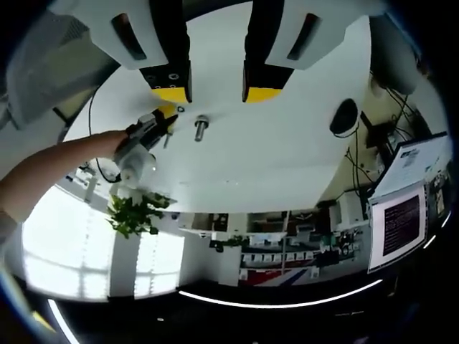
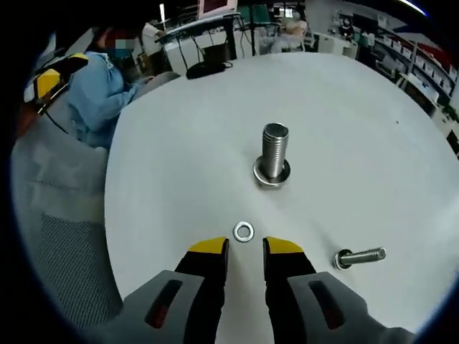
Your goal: Place the washer onto the threaded stud by aligning its center hole with the stud, sliding it down to the base, and recovering from edge contact or off-axis alignment until the washer reaches the visible bottom stop.
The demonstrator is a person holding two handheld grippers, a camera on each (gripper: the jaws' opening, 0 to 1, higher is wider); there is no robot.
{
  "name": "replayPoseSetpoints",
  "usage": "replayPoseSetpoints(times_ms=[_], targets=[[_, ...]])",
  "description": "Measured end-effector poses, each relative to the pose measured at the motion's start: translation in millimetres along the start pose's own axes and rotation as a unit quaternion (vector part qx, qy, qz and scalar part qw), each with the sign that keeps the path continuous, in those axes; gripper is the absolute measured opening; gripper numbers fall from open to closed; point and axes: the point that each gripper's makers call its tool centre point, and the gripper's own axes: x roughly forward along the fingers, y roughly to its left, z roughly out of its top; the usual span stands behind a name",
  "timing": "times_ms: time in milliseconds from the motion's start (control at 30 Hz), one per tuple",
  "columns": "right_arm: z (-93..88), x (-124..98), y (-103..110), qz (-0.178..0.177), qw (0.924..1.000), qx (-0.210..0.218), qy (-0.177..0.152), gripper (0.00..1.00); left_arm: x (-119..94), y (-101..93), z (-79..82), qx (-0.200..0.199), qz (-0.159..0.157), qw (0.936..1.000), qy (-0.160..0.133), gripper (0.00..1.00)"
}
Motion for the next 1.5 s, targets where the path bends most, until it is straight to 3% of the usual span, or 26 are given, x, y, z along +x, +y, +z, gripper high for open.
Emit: replayPoseSetpoints(times_ms=[133,233,300,533,633,933,1033,1100,1200,1300,1367,1467,1500], targets=[[6.5,1.7,-1.1,-0.005,1.0000,0.005,-0.007,0.21,-1.4,-0.7,1.3,-0.003,-0.001,1.0000,-0.005,0.26],[4.8,2.2,-1.4,-0.010,0.9976,-0.066,0.020,0.19,-0.7,-1.2,0.9,-0.003,-0.003,1.0000,-0.004,0.26],[3.1,2.4,0.1,-0.005,0.9958,-0.084,0.037,0.19,-1.1,-2.3,2.6,-0.001,-0.005,1.0000,-0.007,0.26],[5.8,4.9,4.5,0.004,0.9916,-0.109,0.070,0.16,-3.3,-2.5,7.4,-0.008,-0.010,0.9997,-0.020,0.26],[7.2,6.4,3.5,0.009,0.9884,-0.114,0.100,0.16,-3.1,-2.2,7.4,-0.011,-0.011,0.9996,-0.022,0.26],[6.1,7.6,3.4,0.021,0.9702,-0.155,0.185,0.15,-4.2,-3.8,11.4,-0.015,-0.016,0.9992,-0.032,0.26],[5.8,8.1,3.7,0.012,0.9618,-0.171,0.213,0.15,-4.6,-3.7,11.4,-0.014,-0.015,0.9993,-0.033,0.26],[6.2,9.6,4.1,-0.002,0.9511,-0.193,0.241,0.15,-4.6,-5.2,12.7,-0.009,-0.016,0.9992,-0.035,0.26],[6.5,10.2,7.2,-0.012,0.9469,-0.199,0.252,0.15,-4.3,-6.8,12.0,-0.007,-0.019,0.9993,-0.032,0.26],[5.9,9.1,6.5,-0.019,0.9459,-0.199,0.255,0.15,-4.4,-6.5,11.8,-0.004,-0.018,0.9993,-0.032,0.25],[5.7,8.7,4.9,-0.019,0.9494,-0.186,0.252,0.15,-4.7,-6.4,11.9,-0.004,-0.017,0.9993,-0.032,0.25],[7.3,9.6,3.4,-0.007,0.9686,-0.131,0.211,0.14,-5.4,-6.0,12.6,-0.004,-0.015,0.9993,-0.034,0.25],[7.3,9.1,2.7,-0.007,0.9719,-0.122,0.201,0.14,-5.6,-6.0,12.9,-0.004,-0.015,0.9993,-0.034,0.25]])
